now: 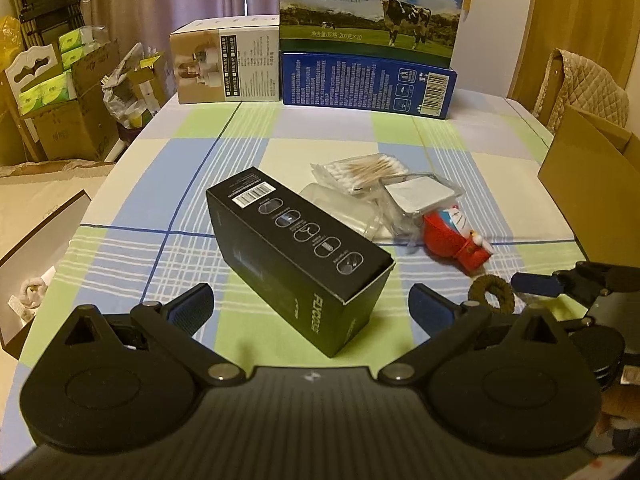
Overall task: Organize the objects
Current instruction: 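Grasp the black product box with the left tool while the right tool grasps the brown hair tie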
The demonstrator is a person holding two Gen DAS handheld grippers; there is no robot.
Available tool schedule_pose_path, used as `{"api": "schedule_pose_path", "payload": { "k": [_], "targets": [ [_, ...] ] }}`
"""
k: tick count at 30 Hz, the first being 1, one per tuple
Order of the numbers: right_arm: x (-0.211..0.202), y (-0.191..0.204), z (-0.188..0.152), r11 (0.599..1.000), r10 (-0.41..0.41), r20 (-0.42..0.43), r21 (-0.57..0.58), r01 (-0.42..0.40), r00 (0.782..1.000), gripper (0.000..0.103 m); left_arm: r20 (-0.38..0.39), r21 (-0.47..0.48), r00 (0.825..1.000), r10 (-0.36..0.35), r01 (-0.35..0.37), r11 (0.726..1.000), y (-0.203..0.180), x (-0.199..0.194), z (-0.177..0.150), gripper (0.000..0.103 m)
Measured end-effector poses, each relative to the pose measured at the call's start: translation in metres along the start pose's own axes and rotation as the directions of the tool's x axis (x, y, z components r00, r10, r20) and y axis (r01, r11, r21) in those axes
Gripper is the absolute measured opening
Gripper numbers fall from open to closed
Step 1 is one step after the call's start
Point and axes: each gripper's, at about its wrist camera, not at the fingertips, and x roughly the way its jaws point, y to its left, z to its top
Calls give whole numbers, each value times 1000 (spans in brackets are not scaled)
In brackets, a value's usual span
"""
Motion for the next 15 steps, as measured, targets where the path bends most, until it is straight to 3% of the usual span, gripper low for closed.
{"api": "schedule_pose_path", "payload": {
  "k": [5, 11, 15],
  "targets": [
    [-5, 0, 3, 999, 2, -18, 34, -1, 1000, 18, 31, 8, 1000, 4, -5, 1000, -5, 5, 5, 102],
    [-15, 4, 5, 999, 0, -5, 54, 0, 1000, 17, 36, -16, 999, 25, -24, 1000, -9, 19, 14, 101],
    [-18, 5, 5, 998, 2, -3, 55, -2, 1000, 17, 18, -13, 998, 65, -64, 998, -9, 23, 15, 87]
  ]
}}
